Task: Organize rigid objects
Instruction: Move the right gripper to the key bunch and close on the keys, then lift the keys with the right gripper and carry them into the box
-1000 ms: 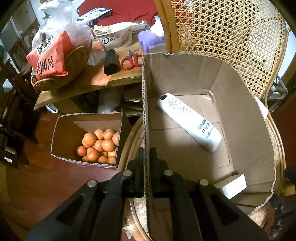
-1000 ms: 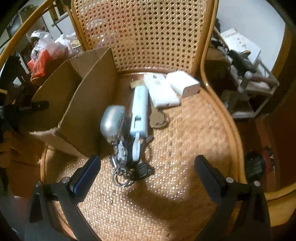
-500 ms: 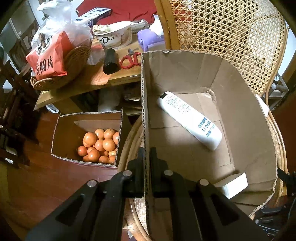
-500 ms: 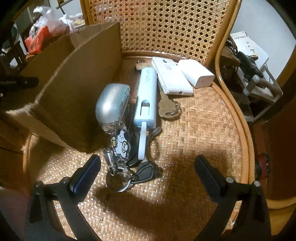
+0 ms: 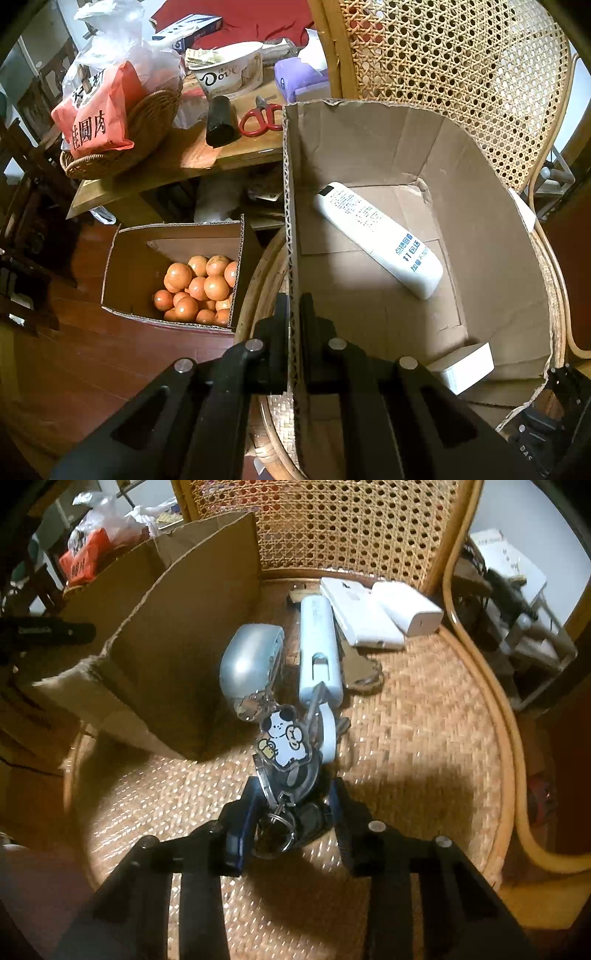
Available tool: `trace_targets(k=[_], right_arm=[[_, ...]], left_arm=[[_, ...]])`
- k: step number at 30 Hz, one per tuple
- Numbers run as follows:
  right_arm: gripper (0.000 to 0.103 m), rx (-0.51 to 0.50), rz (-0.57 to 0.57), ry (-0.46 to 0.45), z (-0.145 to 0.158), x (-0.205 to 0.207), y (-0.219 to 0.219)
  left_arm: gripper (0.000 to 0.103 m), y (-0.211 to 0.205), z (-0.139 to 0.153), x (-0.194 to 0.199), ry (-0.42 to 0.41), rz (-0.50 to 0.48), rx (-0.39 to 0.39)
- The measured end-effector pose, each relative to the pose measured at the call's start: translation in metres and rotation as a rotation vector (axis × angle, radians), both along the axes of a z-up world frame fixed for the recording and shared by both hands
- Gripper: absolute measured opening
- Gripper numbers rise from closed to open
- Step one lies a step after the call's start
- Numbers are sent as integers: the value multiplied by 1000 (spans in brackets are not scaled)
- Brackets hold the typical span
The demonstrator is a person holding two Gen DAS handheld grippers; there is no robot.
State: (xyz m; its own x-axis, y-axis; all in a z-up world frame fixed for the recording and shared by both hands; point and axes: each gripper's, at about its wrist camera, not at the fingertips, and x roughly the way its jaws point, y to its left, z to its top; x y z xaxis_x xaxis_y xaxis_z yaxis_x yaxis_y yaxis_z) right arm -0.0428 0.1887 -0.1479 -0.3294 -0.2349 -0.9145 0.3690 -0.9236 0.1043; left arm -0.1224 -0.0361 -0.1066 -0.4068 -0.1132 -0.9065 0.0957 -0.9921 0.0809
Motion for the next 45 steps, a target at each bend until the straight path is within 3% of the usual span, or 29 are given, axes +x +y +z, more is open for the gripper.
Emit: trace_targets(k=[5, 13, 19, 22, 23, 32, 45], right_arm=[[40, -8, 2, 8, 3, 4, 7], [40, -43, -89, 15, 11, -8, 35], [35, -115, -137, 37, 24, -14, 52], [11, -125, -149, 54, 28, -15, 55], [11, -129, -150, 52, 29, -15, 55], [11, -156, -170, 89, 36, -15, 57], [10, -306, -222, 237, 79, -17, 51]], left_arm=[[6, 1, 0, 0, 1, 1, 4], [6, 1, 0, 0, 2, 0, 3], [5, 1, 1, 2, 1, 1, 14], [5, 1, 1, 2, 1, 1, 15], [5, 1, 1, 2, 1, 2, 15], [5, 0, 2, 2, 1, 3, 21], [4, -2, 5, 4, 8, 6, 32]])
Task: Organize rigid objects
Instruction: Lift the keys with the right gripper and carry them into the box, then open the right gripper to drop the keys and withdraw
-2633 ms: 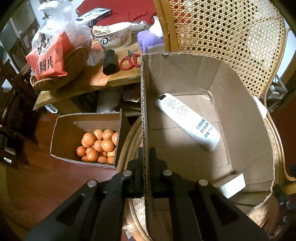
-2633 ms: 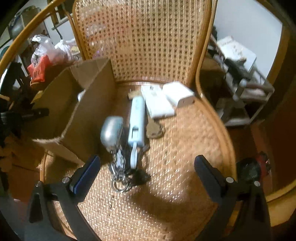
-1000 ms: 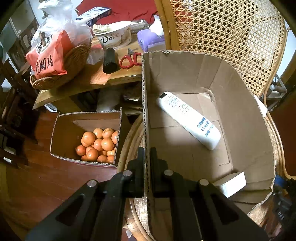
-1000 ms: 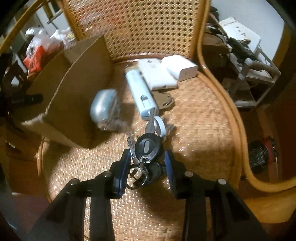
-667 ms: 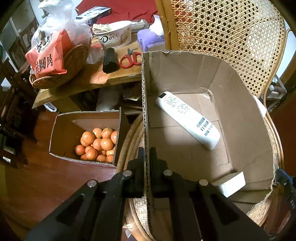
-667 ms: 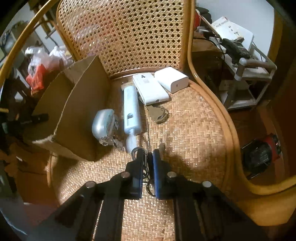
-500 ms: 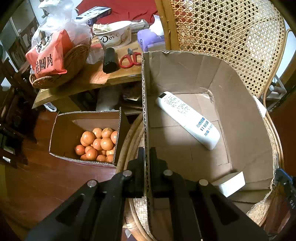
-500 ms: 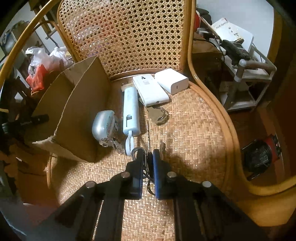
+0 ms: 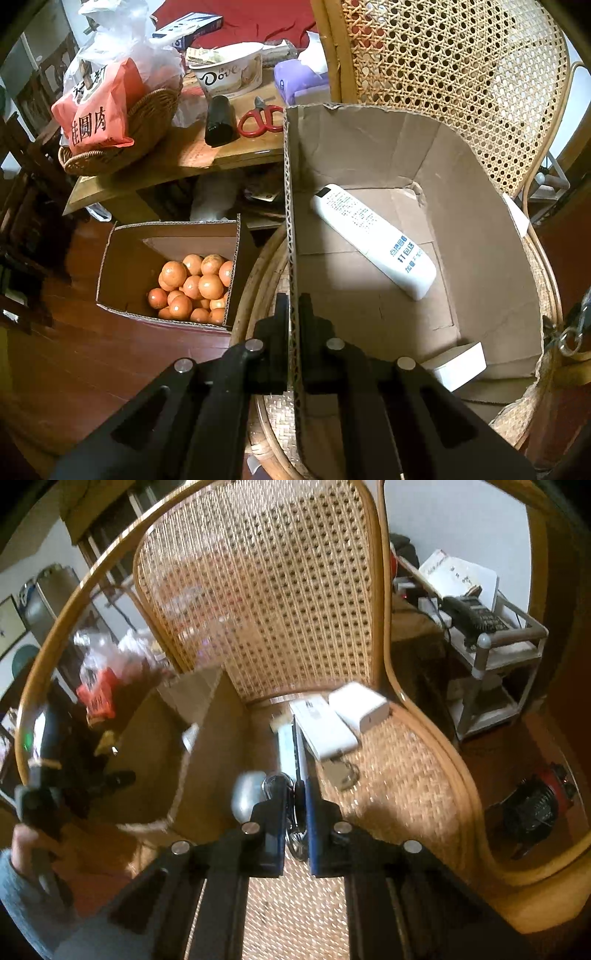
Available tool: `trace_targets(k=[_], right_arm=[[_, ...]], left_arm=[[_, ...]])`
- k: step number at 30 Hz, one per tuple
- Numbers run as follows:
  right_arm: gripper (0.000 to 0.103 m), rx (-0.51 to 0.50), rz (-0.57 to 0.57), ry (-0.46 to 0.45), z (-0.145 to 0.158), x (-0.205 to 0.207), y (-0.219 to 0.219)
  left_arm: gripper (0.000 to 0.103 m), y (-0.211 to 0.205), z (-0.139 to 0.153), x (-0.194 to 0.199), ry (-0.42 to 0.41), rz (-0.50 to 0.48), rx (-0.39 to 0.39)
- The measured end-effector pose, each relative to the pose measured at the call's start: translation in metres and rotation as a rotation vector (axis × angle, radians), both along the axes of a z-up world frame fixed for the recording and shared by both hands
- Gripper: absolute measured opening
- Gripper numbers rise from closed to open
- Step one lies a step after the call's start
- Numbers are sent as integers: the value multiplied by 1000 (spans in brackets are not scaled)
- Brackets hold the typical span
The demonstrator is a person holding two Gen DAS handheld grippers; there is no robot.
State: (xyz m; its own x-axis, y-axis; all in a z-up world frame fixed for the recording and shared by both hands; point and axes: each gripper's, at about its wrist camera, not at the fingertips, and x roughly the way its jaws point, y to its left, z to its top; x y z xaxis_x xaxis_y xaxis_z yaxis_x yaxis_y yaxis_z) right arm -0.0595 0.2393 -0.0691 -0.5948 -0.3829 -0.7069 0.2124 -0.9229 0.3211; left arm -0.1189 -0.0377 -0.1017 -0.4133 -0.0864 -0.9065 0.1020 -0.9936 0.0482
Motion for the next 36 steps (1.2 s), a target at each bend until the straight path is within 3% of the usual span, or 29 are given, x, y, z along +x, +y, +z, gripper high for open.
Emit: trace_targets(k=[8, 16, 20, 30, 36], right_arm=[[11, -137, 17, 159, 47, 0, -21], [10, -191, 158, 309, 80, 11, -71], [10, -147, 231, 279, 70, 17, -97], [10, 51, 310, 143, 8, 13, -143], [11, 52, 295, 143, 9, 13, -139]], left_arm=[[3, 2, 1, 1, 2, -12, -5], [3, 1, 1, 2, 0, -13, -2], [3, 1, 0, 1, 0, -9, -2], [3, 1, -1, 2, -4, -12, -7], [3, -1, -1, 2, -4, -12, -4]])
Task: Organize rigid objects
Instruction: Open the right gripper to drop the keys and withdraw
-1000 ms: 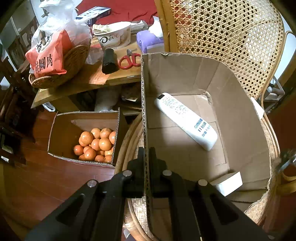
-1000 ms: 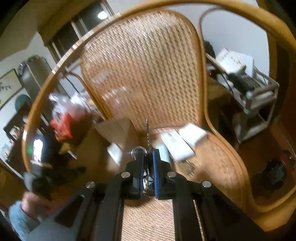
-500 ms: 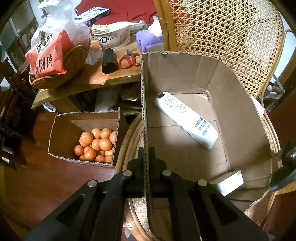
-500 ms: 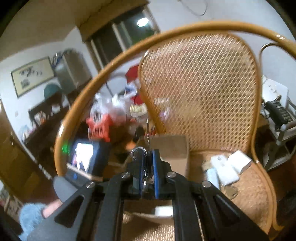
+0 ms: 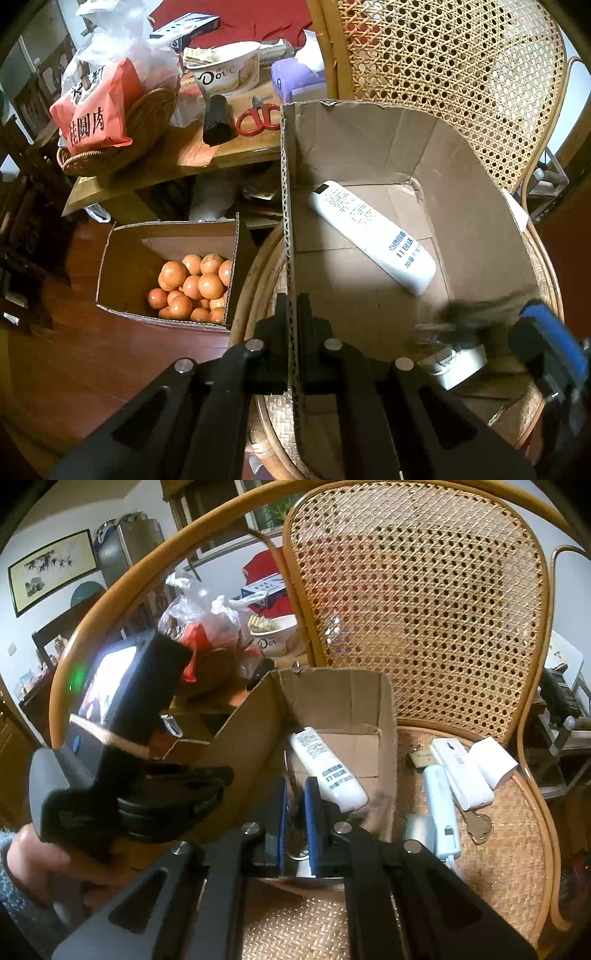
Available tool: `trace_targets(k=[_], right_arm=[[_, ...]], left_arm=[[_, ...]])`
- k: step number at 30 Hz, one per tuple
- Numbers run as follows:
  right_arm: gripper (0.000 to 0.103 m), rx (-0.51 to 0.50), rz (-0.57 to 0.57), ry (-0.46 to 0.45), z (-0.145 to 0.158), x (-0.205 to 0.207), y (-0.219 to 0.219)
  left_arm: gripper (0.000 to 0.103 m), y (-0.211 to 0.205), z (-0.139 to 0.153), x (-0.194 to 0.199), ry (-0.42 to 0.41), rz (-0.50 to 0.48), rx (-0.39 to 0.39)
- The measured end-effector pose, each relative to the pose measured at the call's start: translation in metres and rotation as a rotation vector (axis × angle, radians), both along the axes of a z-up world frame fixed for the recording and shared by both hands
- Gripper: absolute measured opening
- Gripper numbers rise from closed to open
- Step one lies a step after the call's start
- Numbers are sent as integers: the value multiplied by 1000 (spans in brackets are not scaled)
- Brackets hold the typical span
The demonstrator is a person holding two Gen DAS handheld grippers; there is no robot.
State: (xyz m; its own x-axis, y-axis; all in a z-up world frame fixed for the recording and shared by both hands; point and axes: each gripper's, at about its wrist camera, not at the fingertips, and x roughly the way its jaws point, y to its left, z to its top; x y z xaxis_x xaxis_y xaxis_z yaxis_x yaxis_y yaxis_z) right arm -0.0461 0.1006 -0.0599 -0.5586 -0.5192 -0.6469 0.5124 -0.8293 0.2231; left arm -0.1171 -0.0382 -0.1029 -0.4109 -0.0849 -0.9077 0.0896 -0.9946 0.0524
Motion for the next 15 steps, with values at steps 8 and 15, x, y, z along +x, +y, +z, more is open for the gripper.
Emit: trace_targets(k=[8, 15], right_arm=[[67, -23, -84, 38, 21, -5, 39], [86, -37, -200, -55, 15, -28, 85]], left_arm=[[3, 0, -1, 0, 0, -2, -1], [3, 1, -1, 0, 0, 0, -2]])
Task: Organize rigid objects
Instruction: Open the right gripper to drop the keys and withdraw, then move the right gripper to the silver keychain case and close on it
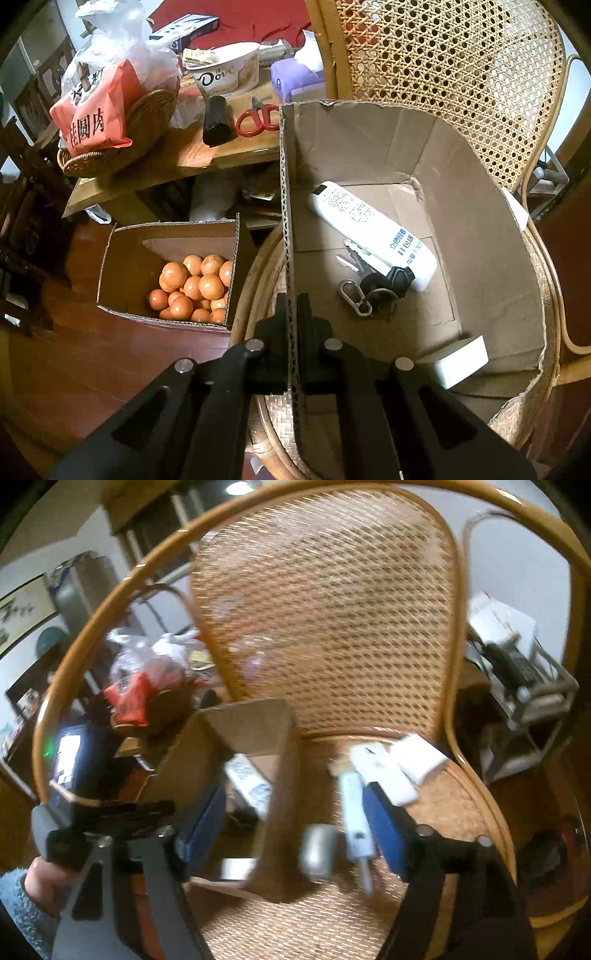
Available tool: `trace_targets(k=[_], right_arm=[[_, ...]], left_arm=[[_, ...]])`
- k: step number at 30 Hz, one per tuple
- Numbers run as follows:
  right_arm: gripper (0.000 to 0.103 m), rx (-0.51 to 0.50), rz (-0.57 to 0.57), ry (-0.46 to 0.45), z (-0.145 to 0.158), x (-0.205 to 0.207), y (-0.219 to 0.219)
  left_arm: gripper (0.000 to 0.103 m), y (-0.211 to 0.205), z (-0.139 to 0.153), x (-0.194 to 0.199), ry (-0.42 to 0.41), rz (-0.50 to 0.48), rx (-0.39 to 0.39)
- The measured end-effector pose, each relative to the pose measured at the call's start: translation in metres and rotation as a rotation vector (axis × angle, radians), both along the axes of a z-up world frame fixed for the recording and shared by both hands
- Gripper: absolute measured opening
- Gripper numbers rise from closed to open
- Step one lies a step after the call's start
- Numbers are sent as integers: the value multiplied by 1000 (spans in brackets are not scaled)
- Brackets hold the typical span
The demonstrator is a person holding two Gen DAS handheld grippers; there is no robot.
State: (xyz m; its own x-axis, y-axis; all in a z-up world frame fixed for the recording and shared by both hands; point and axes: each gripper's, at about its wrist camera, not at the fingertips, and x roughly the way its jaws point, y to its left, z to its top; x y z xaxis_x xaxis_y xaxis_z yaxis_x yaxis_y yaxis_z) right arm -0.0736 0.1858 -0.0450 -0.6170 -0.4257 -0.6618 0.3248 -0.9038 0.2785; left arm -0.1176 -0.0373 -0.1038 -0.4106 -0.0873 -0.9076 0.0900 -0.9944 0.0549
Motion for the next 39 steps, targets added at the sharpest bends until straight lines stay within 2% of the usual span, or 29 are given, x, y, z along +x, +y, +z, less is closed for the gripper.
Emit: trace_targets(k=[1, 5, 14, 28, 30, 33, 35, 37, 39], right_arm=[[89, 8, -16, -16, -4, -4, 6], [90, 59, -37, -60, -19, -14, 15], [91, 169, 3, -117, -51, -19, 13], [90, 146, 132, -91, -75, -20, 2], [87, 160, 148, -71, -76, -17, 1], [72, 167, 172, -69, -79, -16, -1], [57, 128, 204, -74, -79, -14, -2], [51, 118, 224, -77, -79, -14, -3], [51, 120, 238, -78, -79, -13, -5]], left_arm=[[3, 0, 0, 0, 0, 0, 0], [3, 0, 0, 0, 0, 1, 0], [3, 1, 0, 0, 0, 2, -5], [4, -1, -1, 0, -2, 5, 6], [4, -1, -1, -1, -3, 7, 9], [4, -1, -2, -1, -4, 12, 10], [4, 0, -2, -2, -5, 17, 7], [4, 1, -3, -3, -6, 19, 4], [4, 2, -3, -3, -7, 20, 2]])
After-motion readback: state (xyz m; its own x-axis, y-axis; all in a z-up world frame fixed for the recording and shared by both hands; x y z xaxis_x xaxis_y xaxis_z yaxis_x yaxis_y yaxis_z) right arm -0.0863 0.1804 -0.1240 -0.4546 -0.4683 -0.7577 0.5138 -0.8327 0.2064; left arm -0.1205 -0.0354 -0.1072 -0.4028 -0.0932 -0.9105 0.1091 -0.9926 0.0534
